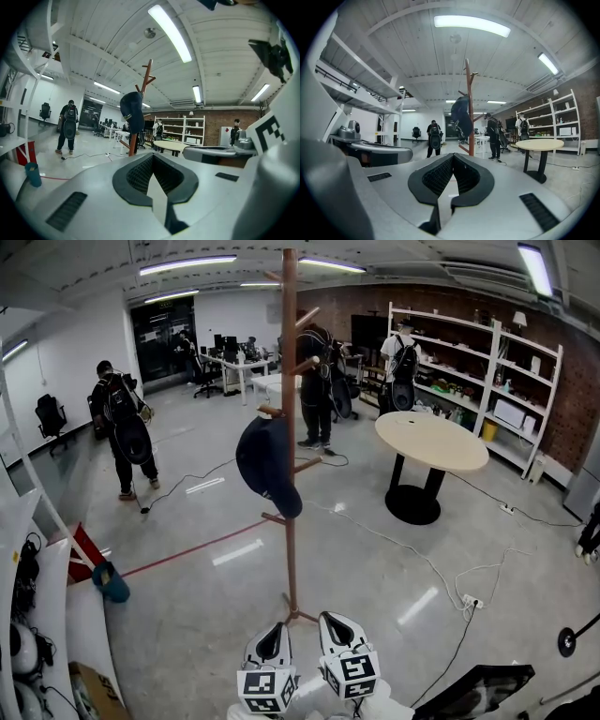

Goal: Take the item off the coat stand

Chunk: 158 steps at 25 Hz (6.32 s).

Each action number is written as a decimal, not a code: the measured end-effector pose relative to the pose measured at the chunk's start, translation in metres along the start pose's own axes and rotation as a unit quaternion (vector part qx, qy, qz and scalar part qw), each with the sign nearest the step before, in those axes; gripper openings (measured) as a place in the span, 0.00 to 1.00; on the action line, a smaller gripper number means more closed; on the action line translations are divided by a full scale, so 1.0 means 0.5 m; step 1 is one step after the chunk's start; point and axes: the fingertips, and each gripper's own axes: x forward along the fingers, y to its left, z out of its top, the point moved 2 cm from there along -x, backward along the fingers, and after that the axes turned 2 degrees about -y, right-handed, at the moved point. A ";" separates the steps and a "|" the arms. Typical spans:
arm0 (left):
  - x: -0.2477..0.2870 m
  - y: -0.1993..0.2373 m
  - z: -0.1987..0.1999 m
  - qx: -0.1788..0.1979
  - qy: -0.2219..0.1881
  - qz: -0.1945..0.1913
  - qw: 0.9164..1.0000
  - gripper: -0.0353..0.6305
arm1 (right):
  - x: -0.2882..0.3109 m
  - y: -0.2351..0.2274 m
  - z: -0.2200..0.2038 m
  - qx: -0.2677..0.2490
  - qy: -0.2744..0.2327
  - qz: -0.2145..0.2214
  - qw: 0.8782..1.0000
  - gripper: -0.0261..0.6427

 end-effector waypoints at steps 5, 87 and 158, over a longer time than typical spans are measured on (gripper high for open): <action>0.030 0.011 0.005 0.000 -0.004 0.011 1.000 0.05 | 0.031 -0.013 0.001 -0.002 -0.006 0.010 1.000 0.05; 0.370 0.210 0.217 0.022 -0.090 -0.007 0.996 0.39 | 0.373 -0.156 0.034 -0.015 -0.014 0.006 1.000 0.05; 0.368 0.276 0.478 0.065 -0.216 0.020 0.974 0.07 | 0.356 -0.164 0.025 -0.013 -0.016 -0.015 1.000 0.05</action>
